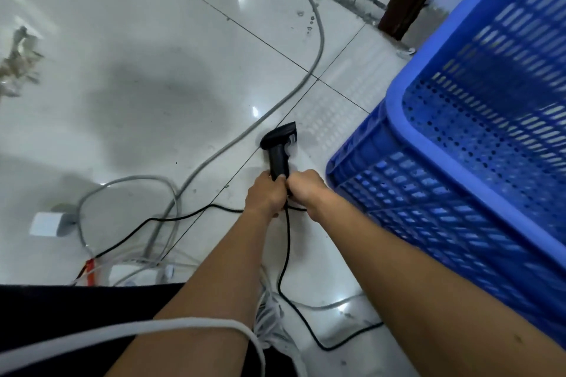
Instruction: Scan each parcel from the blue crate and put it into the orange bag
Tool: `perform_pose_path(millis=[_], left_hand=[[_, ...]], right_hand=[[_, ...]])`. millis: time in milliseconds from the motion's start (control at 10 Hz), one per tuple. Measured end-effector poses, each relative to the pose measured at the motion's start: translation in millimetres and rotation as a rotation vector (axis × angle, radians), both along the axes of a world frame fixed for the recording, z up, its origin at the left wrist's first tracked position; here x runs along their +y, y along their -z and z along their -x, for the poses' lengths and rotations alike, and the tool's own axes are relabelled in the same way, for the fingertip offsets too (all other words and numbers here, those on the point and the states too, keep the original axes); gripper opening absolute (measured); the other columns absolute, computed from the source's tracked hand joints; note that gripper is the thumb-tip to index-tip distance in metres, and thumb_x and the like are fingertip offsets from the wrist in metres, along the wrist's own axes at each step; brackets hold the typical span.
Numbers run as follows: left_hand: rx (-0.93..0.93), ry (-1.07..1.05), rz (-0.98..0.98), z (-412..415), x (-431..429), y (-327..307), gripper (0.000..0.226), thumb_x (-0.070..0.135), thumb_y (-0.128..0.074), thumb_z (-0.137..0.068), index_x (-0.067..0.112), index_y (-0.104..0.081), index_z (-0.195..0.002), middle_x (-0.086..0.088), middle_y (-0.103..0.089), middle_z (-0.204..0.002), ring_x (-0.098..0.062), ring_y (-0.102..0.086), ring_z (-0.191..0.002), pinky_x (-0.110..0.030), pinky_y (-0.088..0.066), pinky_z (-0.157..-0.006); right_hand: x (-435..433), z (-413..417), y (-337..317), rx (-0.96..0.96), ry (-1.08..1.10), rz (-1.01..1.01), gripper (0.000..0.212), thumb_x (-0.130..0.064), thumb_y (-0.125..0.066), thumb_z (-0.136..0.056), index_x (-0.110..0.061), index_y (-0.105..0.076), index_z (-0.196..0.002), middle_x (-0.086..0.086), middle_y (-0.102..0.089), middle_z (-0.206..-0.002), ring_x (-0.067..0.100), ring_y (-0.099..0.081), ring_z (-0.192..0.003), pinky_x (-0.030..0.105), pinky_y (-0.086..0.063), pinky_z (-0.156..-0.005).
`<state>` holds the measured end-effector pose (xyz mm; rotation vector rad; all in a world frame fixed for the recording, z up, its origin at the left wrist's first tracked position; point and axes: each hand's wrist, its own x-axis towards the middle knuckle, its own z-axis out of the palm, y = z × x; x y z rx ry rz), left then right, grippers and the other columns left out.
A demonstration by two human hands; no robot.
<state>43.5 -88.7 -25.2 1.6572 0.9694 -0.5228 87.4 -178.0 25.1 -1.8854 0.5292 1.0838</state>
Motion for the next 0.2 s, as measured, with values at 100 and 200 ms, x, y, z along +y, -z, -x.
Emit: perform_pose_path(millis=[100, 200], left_hand=[[-0.004, 0.077, -0.045, 4.3, -2.3, -0.6, 0.034, 0.038, -0.049, -0.101, 0.025, -0.058, -0.131, -0.008, -0.074, -0.105, -0.032, -0.074, -0.09, -0.043, -0.062, -0.083], [0.04, 0.174, -0.105, 4.9, 2.7, 1.4, 0.054, 0.043, -0.05, -0.102, 0.026, -0.043, -0.152, -0.009, -0.07, -0.125, -0.032, -0.074, -0.097, -0.042, -0.059, -0.092]], right_hand=[[-2.9, -3.6, -9.3, -0.022, -0.051, 0.03, 0.017, -0.012, -0.044, -0.1, -0.007, -0.059, -0.107, 0.01, -0.063, -0.094, 0.022, -0.059, -0.078, 0.027, -0.042, -0.056], [-7.2, -2.9, -13.6, -0.058, -0.15, 0.086, 0.016, -0.013, -0.044, -0.099, -0.006, -0.058, -0.104, 0.01, -0.061, -0.097, 0.025, -0.058, -0.085, 0.03, -0.045, -0.069]])
